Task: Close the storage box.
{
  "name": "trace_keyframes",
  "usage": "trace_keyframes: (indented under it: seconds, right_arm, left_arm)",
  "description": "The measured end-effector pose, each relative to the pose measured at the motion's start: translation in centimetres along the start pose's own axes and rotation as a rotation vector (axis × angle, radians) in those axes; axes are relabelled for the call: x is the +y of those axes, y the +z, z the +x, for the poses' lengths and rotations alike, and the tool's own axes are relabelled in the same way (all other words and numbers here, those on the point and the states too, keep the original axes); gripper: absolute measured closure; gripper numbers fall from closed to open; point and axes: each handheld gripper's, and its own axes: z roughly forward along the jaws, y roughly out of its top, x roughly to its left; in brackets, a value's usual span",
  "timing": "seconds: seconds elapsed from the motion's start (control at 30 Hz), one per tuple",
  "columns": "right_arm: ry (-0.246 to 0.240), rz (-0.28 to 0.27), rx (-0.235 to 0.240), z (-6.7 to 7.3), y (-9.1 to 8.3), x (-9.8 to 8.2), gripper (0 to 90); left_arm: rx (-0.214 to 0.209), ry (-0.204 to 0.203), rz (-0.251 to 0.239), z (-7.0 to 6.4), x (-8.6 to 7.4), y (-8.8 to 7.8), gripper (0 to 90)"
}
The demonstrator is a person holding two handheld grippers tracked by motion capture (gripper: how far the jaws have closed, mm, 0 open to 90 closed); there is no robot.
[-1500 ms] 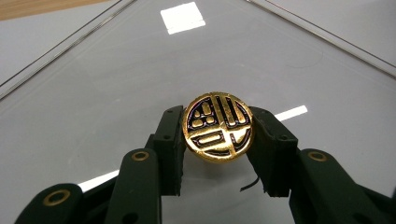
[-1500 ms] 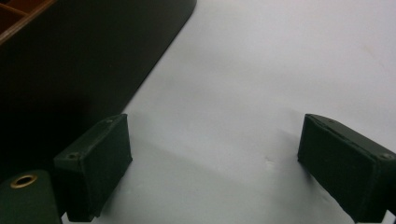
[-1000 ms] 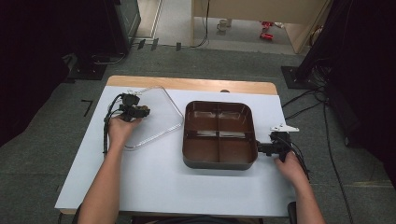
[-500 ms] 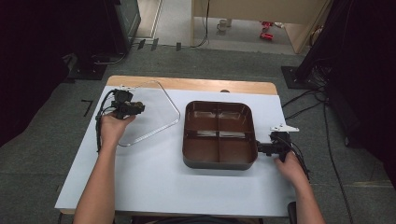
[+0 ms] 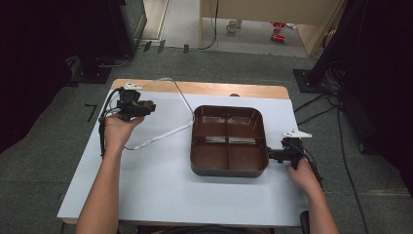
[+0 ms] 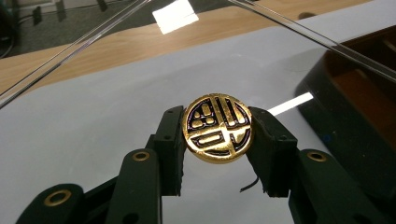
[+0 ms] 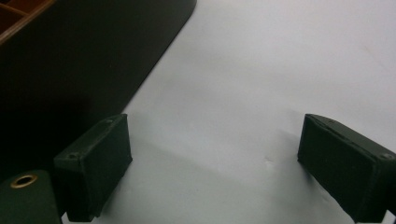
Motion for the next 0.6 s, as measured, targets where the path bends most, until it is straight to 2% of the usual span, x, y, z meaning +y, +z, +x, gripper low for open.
trace_keyframes:
  seconds: [0.13,0.33,0.6]
  right_arm:
    - [0.0,0.0,0.0,0.0,0.0,0.0,9.1]
    - [0.002,0.001,0.0,0.0,0.0,0.0,9.1]
    - [0.0,-0.001,0.002,0.0,0.0,0.0,9.2]
  left_arm:
    - [-0.03,0.016,-0.021,-1.1,0.4,-0.1,59.4]
    - [-0.046,0.036,-0.031,-2.4,0.6,0.1,59.4]
    - [-0.094,0.066,-0.015,-4.6,0.9,0.5,59.4]
